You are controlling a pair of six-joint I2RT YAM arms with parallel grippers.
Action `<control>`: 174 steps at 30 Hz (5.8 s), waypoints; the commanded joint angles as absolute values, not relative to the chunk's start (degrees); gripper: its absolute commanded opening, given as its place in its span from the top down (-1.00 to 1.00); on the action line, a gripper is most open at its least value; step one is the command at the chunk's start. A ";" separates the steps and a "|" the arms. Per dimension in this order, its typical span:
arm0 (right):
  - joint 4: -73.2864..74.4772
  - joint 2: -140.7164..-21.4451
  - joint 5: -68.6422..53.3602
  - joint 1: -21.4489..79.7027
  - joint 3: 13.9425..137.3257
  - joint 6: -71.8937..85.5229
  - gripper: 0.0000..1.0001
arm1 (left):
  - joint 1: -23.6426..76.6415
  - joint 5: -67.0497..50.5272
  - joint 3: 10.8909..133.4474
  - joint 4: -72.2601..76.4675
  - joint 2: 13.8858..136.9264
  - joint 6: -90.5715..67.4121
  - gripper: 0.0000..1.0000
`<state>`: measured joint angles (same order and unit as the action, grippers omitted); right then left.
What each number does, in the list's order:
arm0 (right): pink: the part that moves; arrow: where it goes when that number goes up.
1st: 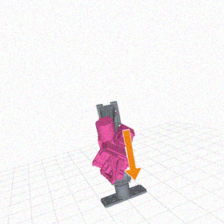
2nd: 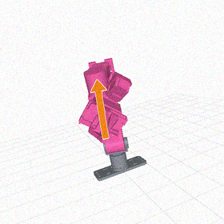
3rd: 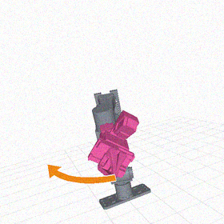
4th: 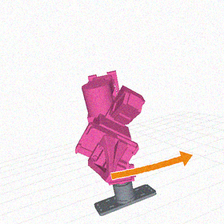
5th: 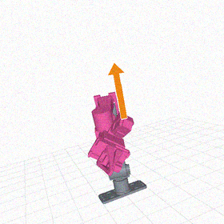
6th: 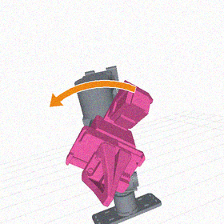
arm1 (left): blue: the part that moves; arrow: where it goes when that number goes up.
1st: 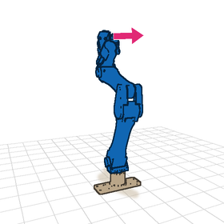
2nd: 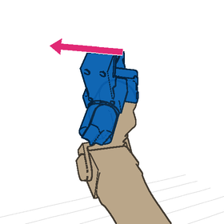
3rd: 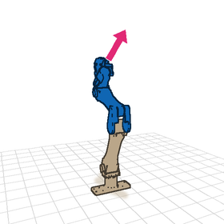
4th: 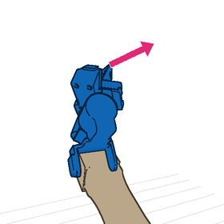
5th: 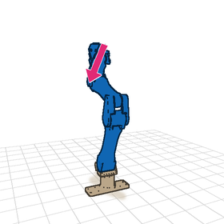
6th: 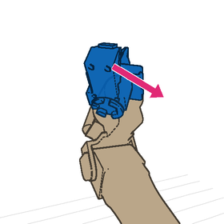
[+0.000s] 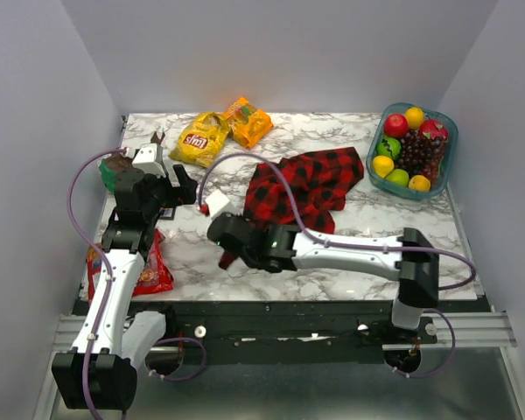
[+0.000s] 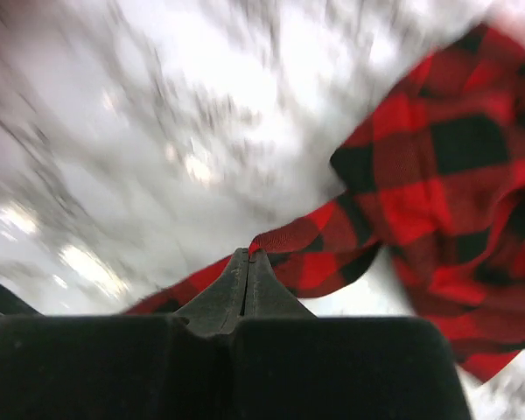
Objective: Pin the brooch onto the clothing
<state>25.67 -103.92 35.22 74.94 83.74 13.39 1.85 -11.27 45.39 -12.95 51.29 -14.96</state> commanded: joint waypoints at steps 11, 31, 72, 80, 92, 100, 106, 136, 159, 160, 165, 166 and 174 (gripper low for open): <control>9.23 -86.15 26.19 69.63 117.26 -20.31 0.99 | 1.85 -8.70 44.21 -12.31 45.88 -13.89 -0.97; 15.56 -52.74 24.97 25.58 58.62 9.23 0.99 | 20.26 -27.86 44.82 -12.03 53.78 -5.63 -0.98; 20.57 -59.76 9.67 25.49 88.76 3.60 0.99 | 46.32 -39.11 77.68 1.82 71.21 -19.16 1.00; 19.78 -60.64 8.70 25.58 86.58 5.44 0.99 | 30.70 -43.51 72.17 14.42 65.13 -32.34 1.00; 18.54 -74.26 4.84 25.49 74.44 10.19 0.99 | 16.79 -20.04 65.22 -3.52 79.62 -21.97 1.00; 15.21 -86.28 4.48 25.58 81.90 11.25 0.99 | 15.91 -16.88 62.49 -2.29 80.60 -19.51 1.00; 19.05 -101.41 -4.55 25.58 100.49 13.53 0.26 | 12.66 -12.75 58.36 -0.26 77.78 -21.36 1.00; 10.11 -67.76 -18.63 30.85 33.22 33.40 -0.84 | 10.02 -13.27 62.49 -6.15 81.91 -19.34 1.00; 5.44 -70.15 -14.86 32.87 35.84 31.82 0.99 | 9.84 -13.27 61.88 -4.93 77.53 -18.37 1.00; 7.97 -67.18 -14.07 32.96 36.99 31.38 0.99 | 9.93 -13.45 61.88 -4.57 76.82 -18.46 1.00; 16.16 -58.02 -7.92 32.87 45.42 26.91 0.99 | 9.84 -12.13 62.58 -3.08 71.90 -18.02 1.00; 18.43 -56.44 -7.04 32.87 48.22 26.20 0.99 | 9.93 -11.69 63.10 -3.25 70.50 -18.02 1.00; 28.38 -44.92 3.24 32.87 68.70 17.34 0.99 | 9.84 -13.88 73.03 -5.19 63.11 -21.43 1.00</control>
